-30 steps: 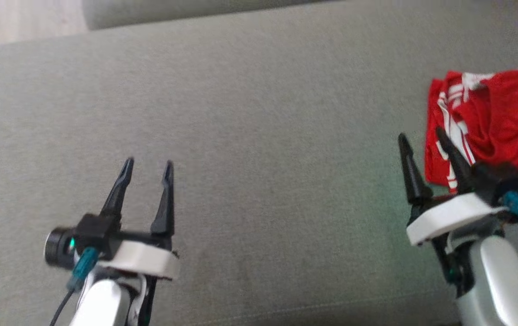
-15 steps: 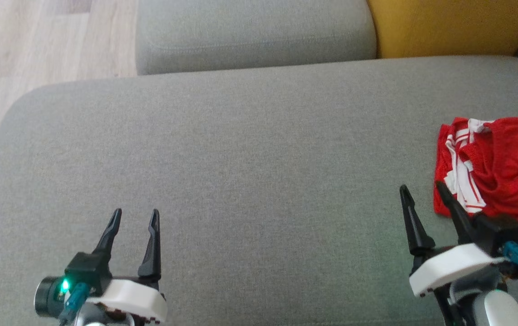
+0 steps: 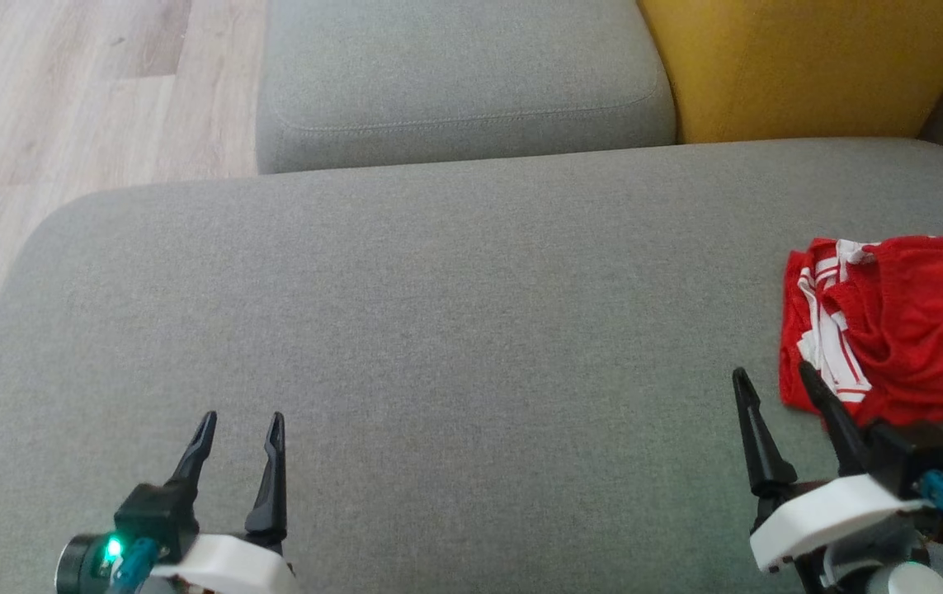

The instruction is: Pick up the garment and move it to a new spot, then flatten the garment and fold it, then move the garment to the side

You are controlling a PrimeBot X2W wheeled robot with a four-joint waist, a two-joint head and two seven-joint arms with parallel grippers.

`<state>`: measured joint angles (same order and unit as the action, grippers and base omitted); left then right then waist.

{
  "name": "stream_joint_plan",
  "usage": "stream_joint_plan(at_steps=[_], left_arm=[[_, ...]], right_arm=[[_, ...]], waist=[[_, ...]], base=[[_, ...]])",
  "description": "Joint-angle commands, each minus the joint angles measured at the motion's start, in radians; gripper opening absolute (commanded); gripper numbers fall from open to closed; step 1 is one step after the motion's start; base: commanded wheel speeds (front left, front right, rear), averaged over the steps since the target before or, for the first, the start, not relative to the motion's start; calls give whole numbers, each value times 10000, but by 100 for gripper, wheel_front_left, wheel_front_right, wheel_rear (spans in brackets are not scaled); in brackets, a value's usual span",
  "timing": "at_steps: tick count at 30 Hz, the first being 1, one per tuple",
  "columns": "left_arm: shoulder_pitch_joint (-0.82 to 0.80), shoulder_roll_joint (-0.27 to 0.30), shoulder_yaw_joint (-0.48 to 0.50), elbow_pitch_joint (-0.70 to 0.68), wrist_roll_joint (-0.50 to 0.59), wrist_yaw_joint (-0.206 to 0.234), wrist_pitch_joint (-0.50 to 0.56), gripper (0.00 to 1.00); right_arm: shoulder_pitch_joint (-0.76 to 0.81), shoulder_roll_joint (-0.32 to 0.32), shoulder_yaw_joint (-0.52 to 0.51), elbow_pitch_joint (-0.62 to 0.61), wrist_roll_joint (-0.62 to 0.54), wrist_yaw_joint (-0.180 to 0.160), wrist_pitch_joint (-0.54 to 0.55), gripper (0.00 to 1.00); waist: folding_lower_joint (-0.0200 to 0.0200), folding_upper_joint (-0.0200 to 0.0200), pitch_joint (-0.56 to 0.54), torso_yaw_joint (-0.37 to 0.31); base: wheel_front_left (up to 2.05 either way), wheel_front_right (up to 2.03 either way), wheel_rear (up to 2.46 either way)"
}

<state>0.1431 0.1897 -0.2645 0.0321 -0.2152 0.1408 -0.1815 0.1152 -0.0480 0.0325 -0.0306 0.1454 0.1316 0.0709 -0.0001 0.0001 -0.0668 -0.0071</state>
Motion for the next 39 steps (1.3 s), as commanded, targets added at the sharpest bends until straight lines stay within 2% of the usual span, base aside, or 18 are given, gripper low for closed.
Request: stream_joint_plan(at_steps=[1,39], left_arm=[[-374,174,393,-422,-73,53,6,100],[-557,326,177,-441,-290,169,-39,100]], right_arm=[[-257,-35,212,-421,-95,-9,30,100],[-267,-22,88,-427,41,-9,12,100]], waist=[[1,-1,-26,9],[1,-1,102,264]], base=[[0,0,0],[0,0,0]])
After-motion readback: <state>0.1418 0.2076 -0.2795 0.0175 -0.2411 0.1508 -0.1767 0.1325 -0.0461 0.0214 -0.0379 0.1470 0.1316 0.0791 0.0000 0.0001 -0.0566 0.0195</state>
